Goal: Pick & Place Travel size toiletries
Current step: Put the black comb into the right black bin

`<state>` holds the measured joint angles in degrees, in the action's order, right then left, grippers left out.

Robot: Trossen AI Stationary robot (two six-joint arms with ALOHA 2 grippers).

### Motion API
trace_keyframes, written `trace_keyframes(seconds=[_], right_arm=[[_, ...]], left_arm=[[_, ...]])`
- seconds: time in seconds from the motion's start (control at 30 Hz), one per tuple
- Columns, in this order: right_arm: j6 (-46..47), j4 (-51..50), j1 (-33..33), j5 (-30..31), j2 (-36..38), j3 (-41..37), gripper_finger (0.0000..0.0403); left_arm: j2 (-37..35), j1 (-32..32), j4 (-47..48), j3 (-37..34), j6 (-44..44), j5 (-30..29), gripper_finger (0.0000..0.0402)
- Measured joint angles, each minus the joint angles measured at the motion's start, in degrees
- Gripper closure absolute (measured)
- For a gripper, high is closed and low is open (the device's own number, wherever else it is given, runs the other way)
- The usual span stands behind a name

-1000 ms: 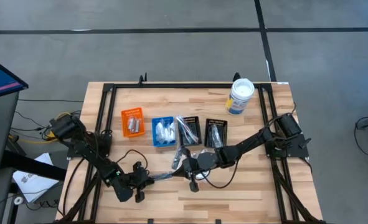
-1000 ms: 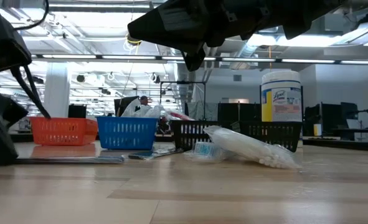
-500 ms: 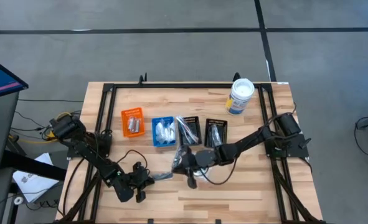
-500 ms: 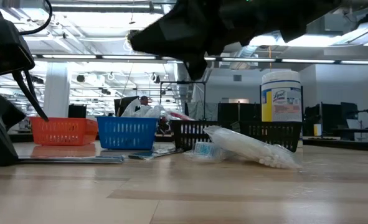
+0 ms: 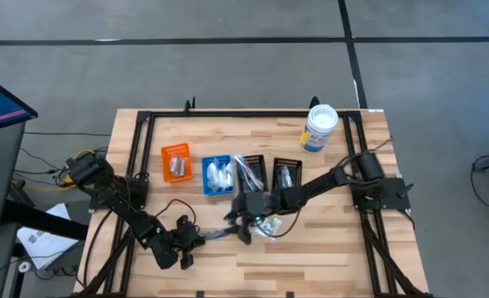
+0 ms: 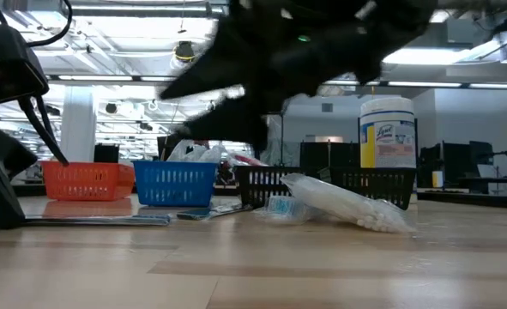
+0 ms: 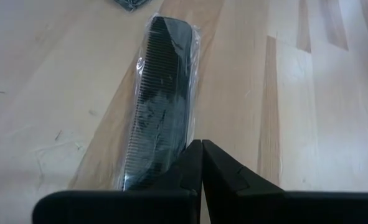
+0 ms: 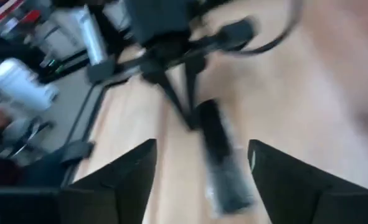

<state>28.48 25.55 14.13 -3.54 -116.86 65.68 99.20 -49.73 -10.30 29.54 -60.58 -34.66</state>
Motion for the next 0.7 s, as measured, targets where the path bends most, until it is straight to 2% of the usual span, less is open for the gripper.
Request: trace_keyframes(seconds=[0.07,0.23,0.33,0.57,0.7], right_arm=[[0.08,-1.7,0.08,-2.64,-3.69,4.42,0.0148],[-0.34,-15.77,-0.37,-3.0,-11.75,16.35,0.0146],[-0.33,-22.5,-1.22,-2.85,-13.83,20.64,0.0148],[-0.24,-26.23,-1.57,-2.73,-14.51,21.83,0.0148],[-2.16,-28.27,-0.93,-5.96,-14.31,21.89,0.0148]], left_arm=[[-0.02,0.43,0.37,0.0,0.29,0.28,0.0401],[-0.13,0.54,0.7,0.0,0.85,0.9,0.0401],[-0.13,0.54,0.68,0.0,1.41,0.91,0.0401],[-0.13,0.19,0.52,0.0,2.89,0.73,0.0401],[-0.13,0.19,0.46,0.0,2.89,0.43,0.0401]])
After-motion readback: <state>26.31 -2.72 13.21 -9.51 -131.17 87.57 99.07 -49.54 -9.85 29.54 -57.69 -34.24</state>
